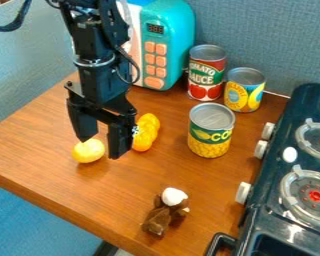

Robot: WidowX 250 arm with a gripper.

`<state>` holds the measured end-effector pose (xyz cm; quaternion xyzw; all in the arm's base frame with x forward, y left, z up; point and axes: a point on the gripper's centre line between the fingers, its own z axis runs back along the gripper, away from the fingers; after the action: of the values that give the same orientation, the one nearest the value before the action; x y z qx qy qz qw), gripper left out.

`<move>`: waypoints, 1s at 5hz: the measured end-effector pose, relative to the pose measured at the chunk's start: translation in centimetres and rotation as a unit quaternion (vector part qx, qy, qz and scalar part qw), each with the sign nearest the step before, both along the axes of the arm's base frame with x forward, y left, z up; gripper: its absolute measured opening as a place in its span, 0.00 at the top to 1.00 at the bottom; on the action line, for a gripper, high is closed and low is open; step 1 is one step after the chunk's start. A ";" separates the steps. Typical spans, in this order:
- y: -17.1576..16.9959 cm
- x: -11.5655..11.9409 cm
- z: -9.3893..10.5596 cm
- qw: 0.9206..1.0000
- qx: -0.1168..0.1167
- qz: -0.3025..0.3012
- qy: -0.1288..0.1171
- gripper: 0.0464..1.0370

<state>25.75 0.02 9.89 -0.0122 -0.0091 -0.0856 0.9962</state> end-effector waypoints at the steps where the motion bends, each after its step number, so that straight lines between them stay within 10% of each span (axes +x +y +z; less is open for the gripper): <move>1: 0.0 -0.3 -0.6 1.000 0.000 -0.001 0.012 0.03; 5: -5.2 -2.6 -0.9 0.991 -0.023 -0.132 -0.008 0.03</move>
<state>23.20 -5.20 8.97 -0.0358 -0.0178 -0.2162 0.9755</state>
